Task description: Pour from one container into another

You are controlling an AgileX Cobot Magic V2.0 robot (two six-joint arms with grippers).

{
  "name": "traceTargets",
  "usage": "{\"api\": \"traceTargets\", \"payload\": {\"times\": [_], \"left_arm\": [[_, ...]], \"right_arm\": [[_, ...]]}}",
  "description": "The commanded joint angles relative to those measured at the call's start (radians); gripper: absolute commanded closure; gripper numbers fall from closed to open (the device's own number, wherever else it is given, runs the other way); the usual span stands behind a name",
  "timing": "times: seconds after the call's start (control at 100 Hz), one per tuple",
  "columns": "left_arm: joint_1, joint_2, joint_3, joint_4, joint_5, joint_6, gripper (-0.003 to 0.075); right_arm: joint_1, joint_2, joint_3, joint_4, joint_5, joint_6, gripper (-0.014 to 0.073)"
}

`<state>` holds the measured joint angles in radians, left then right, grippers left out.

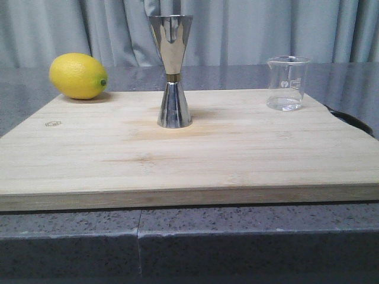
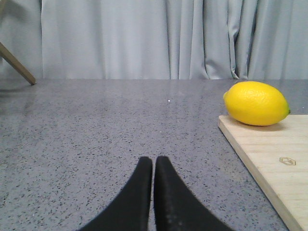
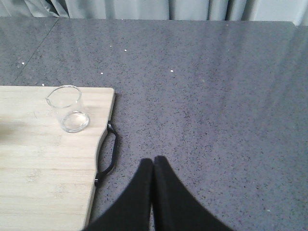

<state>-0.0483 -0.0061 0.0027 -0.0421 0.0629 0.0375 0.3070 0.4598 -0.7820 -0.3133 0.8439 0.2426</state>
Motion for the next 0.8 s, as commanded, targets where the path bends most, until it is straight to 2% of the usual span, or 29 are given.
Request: {"api": "traceTargets", "payload": {"times": [0.0,0.72,0.79], "left_arm": [[0.005,-0.025,0.006,-0.009,-0.087,0.003,0.0739],[0.005,-0.025,0.006,-0.009,-0.087,0.003,0.0739],[0.005,-0.025,0.006,-0.009,-0.087,0.003,0.0739]], "right_arm": [[0.001,0.006,-0.034,-0.03,-0.069,-0.008,0.0665],[0.004,-0.016,-0.025,-0.029,-0.076,-0.008,0.0665],[-0.035,-0.061,-0.001,-0.036,-0.087,-0.008,0.0665]]}}
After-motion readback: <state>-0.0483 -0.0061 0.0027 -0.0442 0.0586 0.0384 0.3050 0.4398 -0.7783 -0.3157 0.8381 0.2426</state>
